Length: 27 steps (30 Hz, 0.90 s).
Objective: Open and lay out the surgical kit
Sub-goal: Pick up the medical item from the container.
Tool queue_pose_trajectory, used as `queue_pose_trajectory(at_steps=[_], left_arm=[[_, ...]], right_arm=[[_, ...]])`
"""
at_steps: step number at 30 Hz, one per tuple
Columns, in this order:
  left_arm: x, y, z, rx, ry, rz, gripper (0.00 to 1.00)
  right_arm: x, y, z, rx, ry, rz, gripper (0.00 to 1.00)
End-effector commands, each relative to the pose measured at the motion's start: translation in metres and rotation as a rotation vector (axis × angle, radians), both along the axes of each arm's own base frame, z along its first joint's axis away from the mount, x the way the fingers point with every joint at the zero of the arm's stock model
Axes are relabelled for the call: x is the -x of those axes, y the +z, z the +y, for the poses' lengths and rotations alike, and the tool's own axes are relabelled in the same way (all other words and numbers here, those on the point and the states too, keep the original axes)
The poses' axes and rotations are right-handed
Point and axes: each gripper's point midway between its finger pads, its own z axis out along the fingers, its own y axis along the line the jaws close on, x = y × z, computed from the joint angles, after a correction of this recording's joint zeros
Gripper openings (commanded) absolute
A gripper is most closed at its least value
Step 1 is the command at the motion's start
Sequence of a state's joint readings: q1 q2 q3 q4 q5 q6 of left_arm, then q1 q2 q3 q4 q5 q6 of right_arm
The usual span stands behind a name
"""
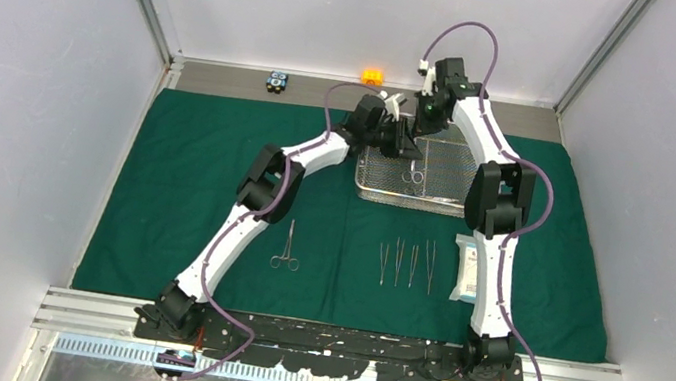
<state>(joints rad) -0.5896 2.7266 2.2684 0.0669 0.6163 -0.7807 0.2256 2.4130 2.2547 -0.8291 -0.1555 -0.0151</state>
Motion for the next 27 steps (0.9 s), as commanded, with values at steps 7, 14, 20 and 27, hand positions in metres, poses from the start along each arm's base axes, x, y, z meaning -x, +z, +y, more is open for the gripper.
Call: queue_pose_trajectory(at_steps=[7,14,20,27], left_arm=[[-0.005,0.068,0.002,0.098,-0.038,-0.126,0.00],[-0.006,0.137,0.013,0.120,-0.041,-0.236,0.00],[0.012,0.190,0.024,0.137,-0.042,-0.256,0.00],[0.060,0.220,0.048,0.149,-0.067,-0.190,0.00]], right_arm=[[-0.006,0.094,-0.001,-0.058,-0.013,-0.174,0.21],[0.008,0.168,-0.016,-0.085,-0.029,-0.288,0.57],[0.040,0.227,-0.021,-0.109,-0.024,-0.376,0.62],[0.069,0.252,-0.013,-0.192,0.014,-0.410,0.61]])
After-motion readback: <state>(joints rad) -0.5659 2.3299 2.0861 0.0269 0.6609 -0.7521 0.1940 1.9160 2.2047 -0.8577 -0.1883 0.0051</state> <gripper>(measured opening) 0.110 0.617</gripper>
